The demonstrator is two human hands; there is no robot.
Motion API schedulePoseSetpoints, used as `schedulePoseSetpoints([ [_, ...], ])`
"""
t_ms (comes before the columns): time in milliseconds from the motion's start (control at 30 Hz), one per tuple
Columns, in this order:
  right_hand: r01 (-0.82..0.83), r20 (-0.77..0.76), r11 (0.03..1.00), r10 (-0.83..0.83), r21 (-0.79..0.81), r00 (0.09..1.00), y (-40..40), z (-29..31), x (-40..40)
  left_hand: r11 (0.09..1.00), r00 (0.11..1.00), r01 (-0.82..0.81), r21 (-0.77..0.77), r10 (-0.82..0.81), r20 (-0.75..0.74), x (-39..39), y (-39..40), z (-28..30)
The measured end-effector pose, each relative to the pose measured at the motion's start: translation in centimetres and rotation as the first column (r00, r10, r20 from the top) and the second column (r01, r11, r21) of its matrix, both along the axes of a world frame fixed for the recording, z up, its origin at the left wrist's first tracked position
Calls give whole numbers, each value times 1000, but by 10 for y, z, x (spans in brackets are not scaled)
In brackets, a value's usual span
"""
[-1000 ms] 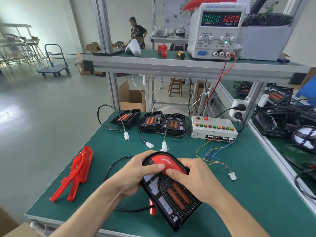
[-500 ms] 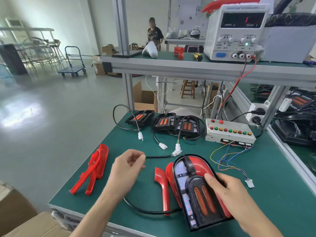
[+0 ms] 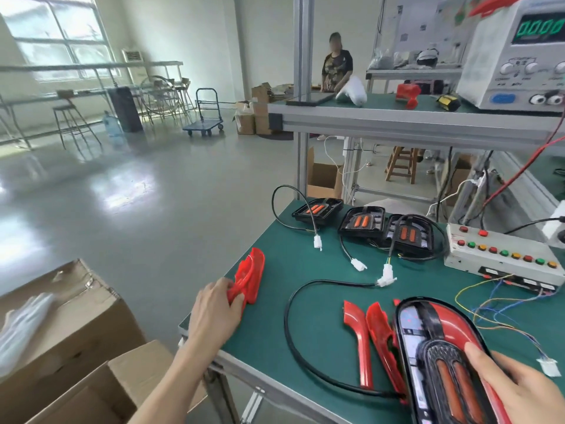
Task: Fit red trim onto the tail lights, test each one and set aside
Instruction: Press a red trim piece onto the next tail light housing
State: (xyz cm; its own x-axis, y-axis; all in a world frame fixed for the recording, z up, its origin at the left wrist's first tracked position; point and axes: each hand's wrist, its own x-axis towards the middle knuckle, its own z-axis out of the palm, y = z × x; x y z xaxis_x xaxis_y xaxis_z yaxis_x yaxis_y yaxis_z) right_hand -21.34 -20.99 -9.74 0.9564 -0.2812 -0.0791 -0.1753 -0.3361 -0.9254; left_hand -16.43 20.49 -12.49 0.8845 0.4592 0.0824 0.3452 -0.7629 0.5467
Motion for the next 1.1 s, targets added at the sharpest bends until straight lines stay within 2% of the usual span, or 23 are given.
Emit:
schedulePoseSetpoints([
  [100,-5,-15,1000,5,-4,1000,-1,-1,-1,997,995,-26,-69,32,91,5,-10,-3],
  [233,-24,-29,1000,24,1,999,-1,3,-1,999,978,-20,-33,27,209,9,-20,-5],
  [367,-50,-37,999,50,-18,998,-2,7,-1,998,938,3,-60,18,347,4,-34,8],
  [433,-69,-37,998,69,-6,997,-1,8,-2,989,913,47,-139,14,408,-4,-48,14],
  [500,-79,-41,997,78,-1,996,0,9,-3,941,896,130,-311,22,443,-15,-68,19],
  [533,-84,-43,996,83,-5,996,1,9,-3,865,901,195,-462,28,432,-20,-82,19],
  [600,-95,-41,995,95,-5,995,2,9,-4,566,922,307,-765,21,386,-30,-114,20],
  [633,-98,-35,995,98,4,995,2,9,-4,421,932,325,-846,6,361,-35,-130,20],
  [667,-94,-29,995,94,20,995,4,10,-5,335,939,328,-884,-13,343,-39,-145,20],
  [700,-86,-24,996,87,40,996,5,10,-6,286,943,324,-902,-24,331,-44,-160,19],
  [733,-78,-18,995,79,57,997,6,10,-6,275,946,320,-907,-37,323,-47,-172,18],
  [767,-71,-16,995,72,70,997,8,9,-7,292,949,312,-904,-50,311,-51,-184,17],
  [833,-61,-15,994,62,86,998,10,8,-7,402,942,335,-852,-109,318,-58,-200,17],
  [967,-42,22,997,41,58,999,12,6,-8,621,919,389,-681,-204,339,-71,-215,16],
  [1100,-18,101,999,21,-29,995,17,3,-11,803,925,355,-479,-229,302,-76,-216,11],
])
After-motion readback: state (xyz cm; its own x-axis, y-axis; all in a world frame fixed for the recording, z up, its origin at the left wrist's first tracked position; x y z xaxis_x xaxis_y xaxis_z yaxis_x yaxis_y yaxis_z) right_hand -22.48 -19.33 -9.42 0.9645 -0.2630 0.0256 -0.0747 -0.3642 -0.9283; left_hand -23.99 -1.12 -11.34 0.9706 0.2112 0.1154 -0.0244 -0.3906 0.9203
